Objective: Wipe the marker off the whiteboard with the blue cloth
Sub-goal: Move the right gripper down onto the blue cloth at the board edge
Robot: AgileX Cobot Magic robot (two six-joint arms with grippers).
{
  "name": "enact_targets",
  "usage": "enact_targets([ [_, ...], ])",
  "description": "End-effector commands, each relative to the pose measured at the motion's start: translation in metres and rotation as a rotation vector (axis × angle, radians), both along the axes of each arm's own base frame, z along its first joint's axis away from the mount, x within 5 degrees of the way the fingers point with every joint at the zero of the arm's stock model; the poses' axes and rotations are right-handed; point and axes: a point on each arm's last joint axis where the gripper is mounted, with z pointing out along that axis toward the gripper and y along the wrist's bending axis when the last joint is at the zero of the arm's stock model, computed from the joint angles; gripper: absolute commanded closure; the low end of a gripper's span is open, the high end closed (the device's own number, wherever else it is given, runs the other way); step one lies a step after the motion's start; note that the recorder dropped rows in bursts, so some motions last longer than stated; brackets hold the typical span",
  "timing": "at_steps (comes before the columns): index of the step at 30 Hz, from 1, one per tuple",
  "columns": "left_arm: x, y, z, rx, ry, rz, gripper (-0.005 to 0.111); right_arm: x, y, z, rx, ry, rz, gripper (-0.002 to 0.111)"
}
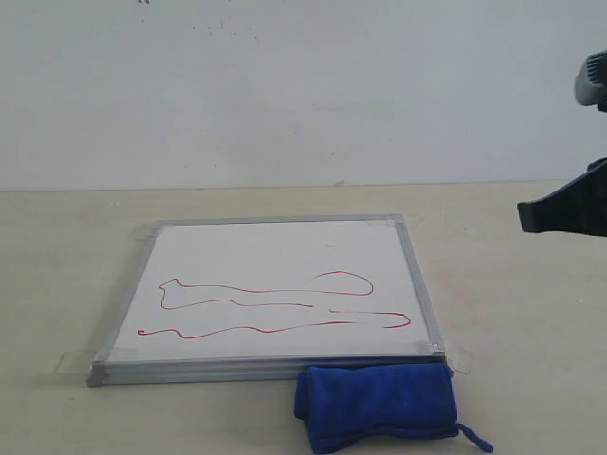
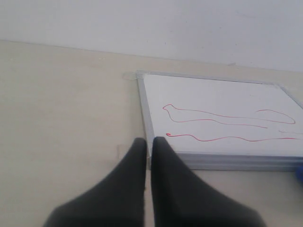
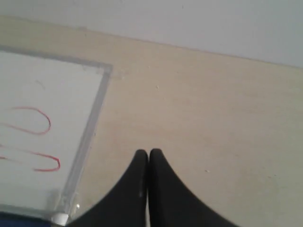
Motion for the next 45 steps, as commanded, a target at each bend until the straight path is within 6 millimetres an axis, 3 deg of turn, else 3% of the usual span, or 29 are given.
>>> enact_targets([
  [1,0.0,0.0,0.0,-0.009,-0.009,-0.001,0.103,-0.002,0.008,0.009,-0.168,0.167,0.05,0.108],
  [4,0.0,0.0,0.0,-0.009,-0.009,-0.001,0.103,-0.007,0.016,0.018,-0.18,0.311,0.14,0.108],
  [9,0.0,0.0,0.0,-0.009,-0.009,-0.001,0.103,-0.024,0.036,0.026,-0.219,0.554,0.531,0.108],
  [13,0.0,0.0,0.0,-0.009,-0.009,-0.001,0.103,-0.02,0.05,0.029,-0.183,0.42,0.686,0.108],
  [16,0.0,0.0,0.0,-0.009,-0.009,-0.001,0.103,-0.017,0.053,0.019,-0.251,0.318,0.777,0.105],
  [18,0.0,0.0,0.0,-0.009,-0.009,-0.001,0.103,-0.015,0.054,0.009,-0.315,0.244,0.842,0.094],
  [23,0.0,0.0,0.0,-0.009,-0.009,-0.001,0.103,-0.016,0.059,-0.008,-0.276,0.157,0.873,0.045],
  [24,0.0,0.0,0.0,-0.009,-0.009,-0.001,0.103,-0.017,0.062,-0.009,-0.244,0.149,0.865,0.044],
  [29,0.0,0.0,0.0,-0.009,-0.009,-0.001,0.103,-0.016,0.085,-0.031,-0.254,0.24,0.966,0.061],
  [36,0.0,0.0,0.0,-0.009,-0.009,-0.001,0.103,0.01,0.116,-0.065,-0.275,0.473,1.035,0.052],
  [45,0.0,0.0,0.0,-0.009,-0.009,-0.001,0.103,0.044,0.126,-0.094,-0.425,0.315,1.033,0.051],
])
